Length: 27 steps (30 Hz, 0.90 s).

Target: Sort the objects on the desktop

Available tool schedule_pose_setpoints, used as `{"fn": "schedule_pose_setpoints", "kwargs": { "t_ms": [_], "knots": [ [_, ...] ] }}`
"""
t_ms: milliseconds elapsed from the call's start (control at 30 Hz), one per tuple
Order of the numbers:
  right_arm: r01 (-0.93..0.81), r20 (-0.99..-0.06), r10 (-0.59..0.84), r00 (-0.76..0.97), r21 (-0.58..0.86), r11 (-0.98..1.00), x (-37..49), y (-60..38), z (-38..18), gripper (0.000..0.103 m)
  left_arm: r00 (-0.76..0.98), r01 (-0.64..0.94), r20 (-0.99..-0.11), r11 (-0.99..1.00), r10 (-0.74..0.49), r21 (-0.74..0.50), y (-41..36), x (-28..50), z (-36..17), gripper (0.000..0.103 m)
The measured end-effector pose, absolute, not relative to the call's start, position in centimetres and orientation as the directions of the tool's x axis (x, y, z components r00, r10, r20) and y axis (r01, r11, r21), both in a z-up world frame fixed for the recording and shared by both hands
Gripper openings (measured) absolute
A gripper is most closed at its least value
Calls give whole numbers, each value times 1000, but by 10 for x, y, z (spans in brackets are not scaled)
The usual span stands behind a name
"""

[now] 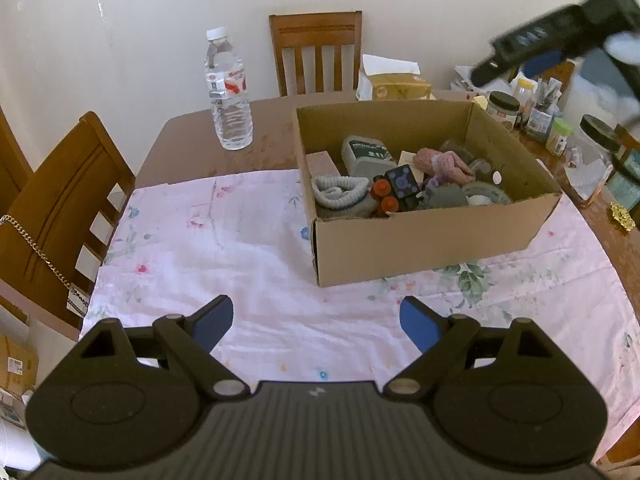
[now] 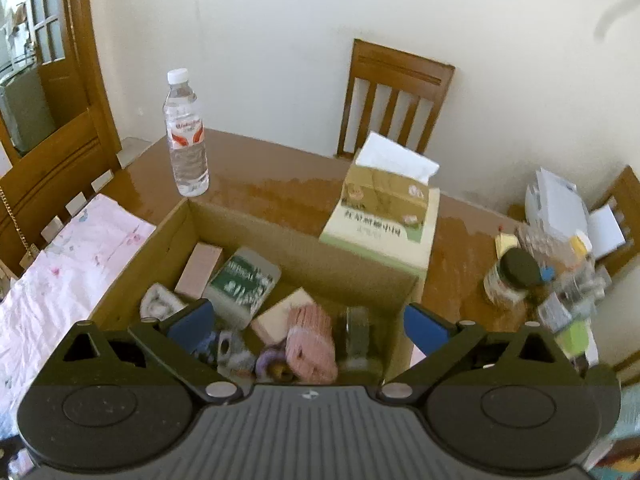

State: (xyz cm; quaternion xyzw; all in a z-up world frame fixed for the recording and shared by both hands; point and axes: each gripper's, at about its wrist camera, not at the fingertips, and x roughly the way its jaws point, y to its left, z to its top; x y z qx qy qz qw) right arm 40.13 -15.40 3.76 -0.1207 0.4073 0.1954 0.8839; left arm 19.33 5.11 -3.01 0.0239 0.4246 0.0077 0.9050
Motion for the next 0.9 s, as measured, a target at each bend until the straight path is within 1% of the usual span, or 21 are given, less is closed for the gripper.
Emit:
{"fn": "schedule_pose_setpoints", "kwargs": {
  "t_ms": [200, 433, 533, 667, 800, 900],
  "knots": [
    [-423, -803, 230, 550, -31, 906, 361, -159, 16, 103, 622, 15, -783, 999, 19, 37, 48, 205, -33, 91],
    [-337, -825, 208, 526, 22, 941, 328, -166, -18, 103, 649, 35, -761, 999, 2, 32, 39, 214, -38, 91],
    [-308, -827, 152, 541, -26, 951, 318, -163, -27, 103, 647, 36, -763, 999, -11, 16, 36, 218, -37, 90],
    [-285, -849, 166, 502, 19, 958, 308, -164, -26, 103, 644, 31, -764, 999, -39, -25, 33, 219, -27, 91],
    [-269, -842, 150, 518, 6, 963, 295, -160, -21, 103, 659, 40, -750, 998, -56, -40, 29, 216, -21, 91],
    [-254, -839, 157, 522, 23, 967, 286, -159, -20, 103, 648, 27, -760, 999, -52, -46, 28, 216, -20, 91]
  ]
}}
